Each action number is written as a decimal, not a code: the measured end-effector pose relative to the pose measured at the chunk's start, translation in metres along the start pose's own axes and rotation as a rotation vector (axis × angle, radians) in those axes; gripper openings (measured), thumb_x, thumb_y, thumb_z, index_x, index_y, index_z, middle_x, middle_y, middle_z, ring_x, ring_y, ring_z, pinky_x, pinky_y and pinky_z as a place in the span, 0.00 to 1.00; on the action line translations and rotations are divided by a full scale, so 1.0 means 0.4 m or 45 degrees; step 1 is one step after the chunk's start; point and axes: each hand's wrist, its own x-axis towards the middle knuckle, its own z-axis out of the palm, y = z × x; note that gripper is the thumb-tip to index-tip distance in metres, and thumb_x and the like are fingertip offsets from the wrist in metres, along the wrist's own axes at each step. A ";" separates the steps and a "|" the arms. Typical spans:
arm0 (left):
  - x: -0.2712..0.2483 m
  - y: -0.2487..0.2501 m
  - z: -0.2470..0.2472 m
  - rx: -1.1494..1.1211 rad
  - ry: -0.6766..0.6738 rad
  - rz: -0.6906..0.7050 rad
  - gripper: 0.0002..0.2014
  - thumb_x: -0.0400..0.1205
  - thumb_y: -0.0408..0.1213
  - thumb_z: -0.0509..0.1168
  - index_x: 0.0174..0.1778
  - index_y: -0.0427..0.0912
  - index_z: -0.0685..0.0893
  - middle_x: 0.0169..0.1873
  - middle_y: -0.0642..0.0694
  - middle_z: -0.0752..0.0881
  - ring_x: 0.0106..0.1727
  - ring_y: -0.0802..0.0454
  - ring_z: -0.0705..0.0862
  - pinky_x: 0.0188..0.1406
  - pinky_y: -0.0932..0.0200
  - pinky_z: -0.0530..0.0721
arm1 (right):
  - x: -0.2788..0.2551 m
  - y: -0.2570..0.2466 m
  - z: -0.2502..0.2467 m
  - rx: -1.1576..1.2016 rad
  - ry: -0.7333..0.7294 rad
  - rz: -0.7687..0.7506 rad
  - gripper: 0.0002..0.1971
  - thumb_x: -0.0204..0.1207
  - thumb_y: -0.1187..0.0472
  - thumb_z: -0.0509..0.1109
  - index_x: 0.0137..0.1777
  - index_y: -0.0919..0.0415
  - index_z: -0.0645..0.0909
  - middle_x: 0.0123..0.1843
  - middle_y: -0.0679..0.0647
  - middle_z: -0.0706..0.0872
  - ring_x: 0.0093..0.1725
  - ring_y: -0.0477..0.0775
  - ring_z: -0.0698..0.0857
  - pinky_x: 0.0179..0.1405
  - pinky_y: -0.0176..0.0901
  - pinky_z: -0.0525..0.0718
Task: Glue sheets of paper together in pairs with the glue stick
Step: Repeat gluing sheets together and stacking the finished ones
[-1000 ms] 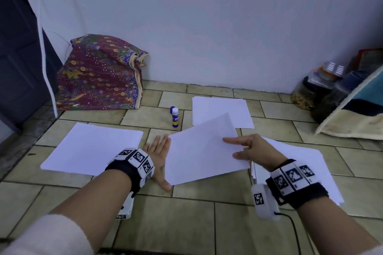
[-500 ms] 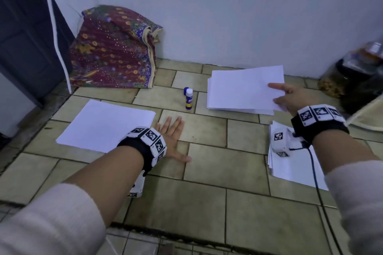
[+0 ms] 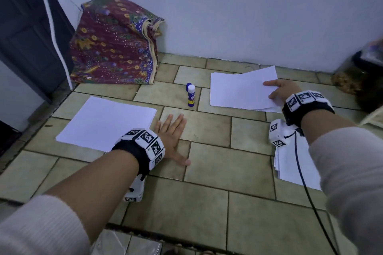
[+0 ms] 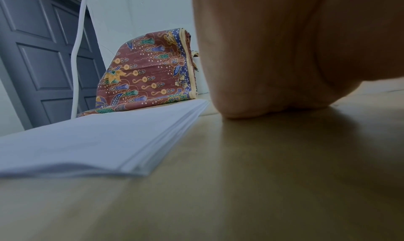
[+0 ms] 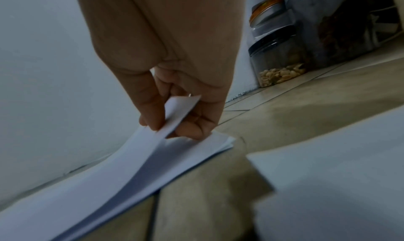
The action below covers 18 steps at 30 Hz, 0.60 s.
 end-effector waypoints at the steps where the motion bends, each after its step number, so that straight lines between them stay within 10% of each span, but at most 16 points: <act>1: -0.002 0.001 -0.001 0.003 -0.001 0.003 0.70 0.59 0.78 0.61 0.80 0.44 0.25 0.79 0.49 0.23 0.80 0.45 0.24 0.79 0.40 0.30 | 0.005 0.001 0.003 -0.031 -0.013 -0.002 0.25 0.75 0.80 0.64 0.68 0.58 0.80 0.72 0.60 0.76 0.62 0.60 0.78 0.51 0.34 0.72; 9: -0.011 0.006 -0.003 -0.001 0.001 0.003 0.63 0.72 0.67 0.68 0.80 0.43 0.25 0.79 0.50 0.23 0.80 0.45 0.24 0.80 0.40 0.32 | 0.026 -0.011 0.019 -0.328 -0.073 0.092 0.26 0.66 0.72 0.79 0.65 0.57 0.83 0.73 0.61 0.76 0.65 0.61 0.79 0.66 0.47 0.77; 18: -0.010 0.001 0.000 -0.012 -0.006 0.006 0.64 0.71 0.67 0.68 0.80 0.44 0.25 0.79 0.51 0.23 0.80 0.46 0.23 0.80 0.40 0.32 | 0.003 -0.011 0.016 -0.637 -0.041 0.060 0.21 0.76 0.58 0.73 0.70 0.52 0.79 0.74 0.52 0.76 0.72 0.56 0.76 0.68 0.43 0.72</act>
